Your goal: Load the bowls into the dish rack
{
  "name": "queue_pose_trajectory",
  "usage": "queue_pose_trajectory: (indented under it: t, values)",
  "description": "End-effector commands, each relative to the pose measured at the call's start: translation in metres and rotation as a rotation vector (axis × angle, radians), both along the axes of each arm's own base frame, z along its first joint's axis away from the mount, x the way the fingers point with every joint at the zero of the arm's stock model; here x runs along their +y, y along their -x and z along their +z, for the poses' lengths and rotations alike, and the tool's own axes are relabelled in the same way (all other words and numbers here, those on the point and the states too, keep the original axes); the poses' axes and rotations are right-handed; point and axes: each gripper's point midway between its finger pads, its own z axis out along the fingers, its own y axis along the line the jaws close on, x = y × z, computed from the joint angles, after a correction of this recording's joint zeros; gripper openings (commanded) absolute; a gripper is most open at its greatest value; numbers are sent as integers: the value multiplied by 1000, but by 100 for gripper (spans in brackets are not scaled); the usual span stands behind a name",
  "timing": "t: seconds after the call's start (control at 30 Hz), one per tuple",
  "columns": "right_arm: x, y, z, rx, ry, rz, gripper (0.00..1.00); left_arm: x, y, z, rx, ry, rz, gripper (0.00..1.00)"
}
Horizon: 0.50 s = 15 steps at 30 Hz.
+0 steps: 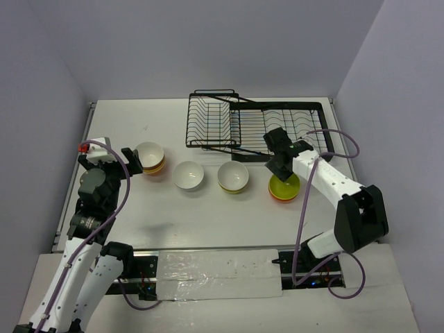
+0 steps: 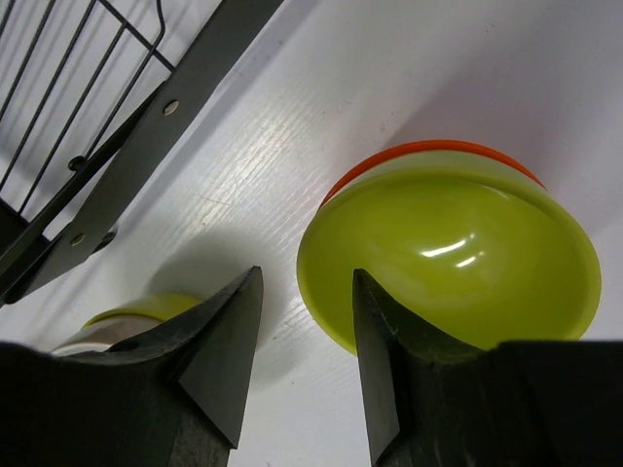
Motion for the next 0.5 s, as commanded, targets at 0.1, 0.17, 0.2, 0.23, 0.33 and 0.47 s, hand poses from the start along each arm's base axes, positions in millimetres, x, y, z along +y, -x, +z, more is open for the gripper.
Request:
queue_pose_trajectory:
  t: [0.1,0.17,0.2,0.23,0.33,0.47]
  values:
    - [-4,-8,1,-3,44,-37,48,0,1,15,-64,-7,2,99]
    - [-5,-7,-1,2,50,-40,45,0,1,15,-64,-9,2,99]
    - [-6,-7,-2,6,54,-42,44,0,0,15,-64,-9,2,99]
    - [-7,-7,-2,7,59,-43,43,0,1,15,-64,-8,2,99]
    - [-8,-6,-4,13,72,-39,41,0,1,15,-64,-8,4,99]
    - [-10,-7,-6,19,84,-34,38,0,2,16,-67,-10,4,99]
